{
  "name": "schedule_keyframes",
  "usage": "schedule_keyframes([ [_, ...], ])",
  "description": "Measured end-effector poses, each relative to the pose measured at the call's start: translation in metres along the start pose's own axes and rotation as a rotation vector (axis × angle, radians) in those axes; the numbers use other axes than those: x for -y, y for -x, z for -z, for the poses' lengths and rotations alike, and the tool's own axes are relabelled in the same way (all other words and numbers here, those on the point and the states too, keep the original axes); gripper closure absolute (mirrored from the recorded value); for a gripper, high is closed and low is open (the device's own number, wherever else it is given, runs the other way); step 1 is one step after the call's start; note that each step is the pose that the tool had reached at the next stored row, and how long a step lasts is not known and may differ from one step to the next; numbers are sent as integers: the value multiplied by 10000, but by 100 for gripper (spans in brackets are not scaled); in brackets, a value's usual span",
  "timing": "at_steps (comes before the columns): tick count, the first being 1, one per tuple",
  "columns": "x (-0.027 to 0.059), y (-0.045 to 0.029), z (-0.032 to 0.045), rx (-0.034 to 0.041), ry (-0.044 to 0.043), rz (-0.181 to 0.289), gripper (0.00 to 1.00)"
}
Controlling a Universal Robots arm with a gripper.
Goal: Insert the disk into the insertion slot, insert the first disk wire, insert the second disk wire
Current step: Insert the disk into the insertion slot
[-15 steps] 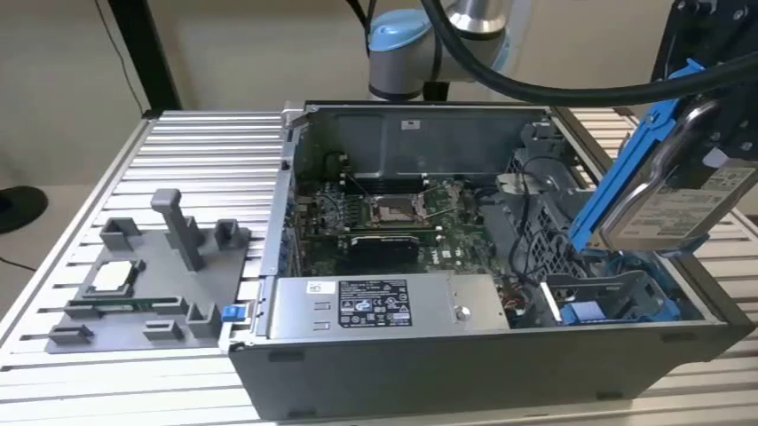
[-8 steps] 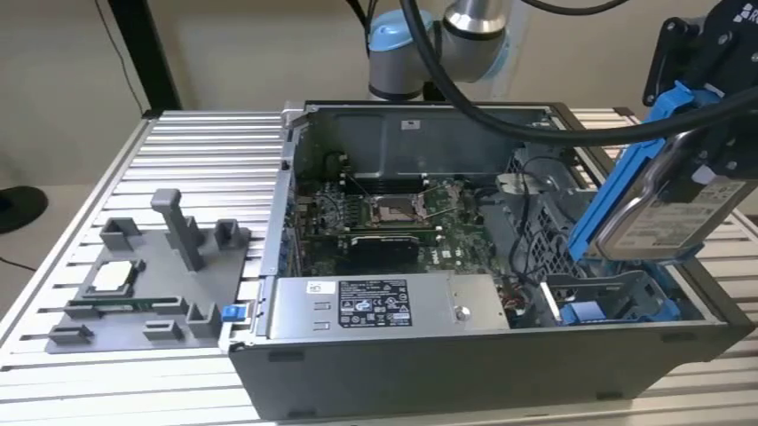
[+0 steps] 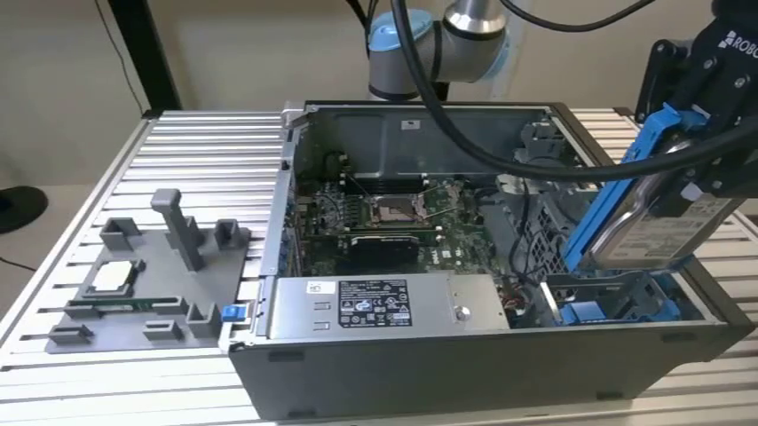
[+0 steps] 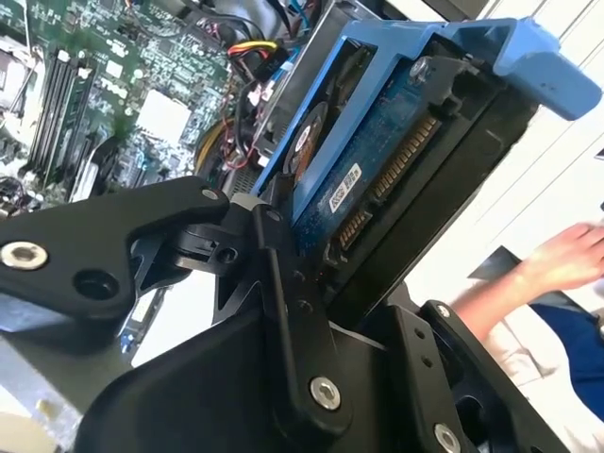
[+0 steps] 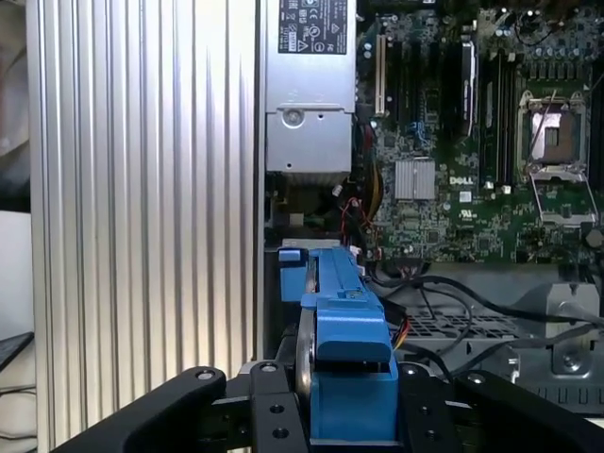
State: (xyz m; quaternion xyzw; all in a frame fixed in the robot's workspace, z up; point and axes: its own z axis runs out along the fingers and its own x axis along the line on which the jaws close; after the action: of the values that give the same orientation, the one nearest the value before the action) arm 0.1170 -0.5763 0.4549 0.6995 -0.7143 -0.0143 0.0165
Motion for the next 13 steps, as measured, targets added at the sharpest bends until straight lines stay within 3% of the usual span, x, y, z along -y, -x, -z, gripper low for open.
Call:
schedule_keyframes([
  [13, 56, 2, -223, 1, 0, 0, 100],
])
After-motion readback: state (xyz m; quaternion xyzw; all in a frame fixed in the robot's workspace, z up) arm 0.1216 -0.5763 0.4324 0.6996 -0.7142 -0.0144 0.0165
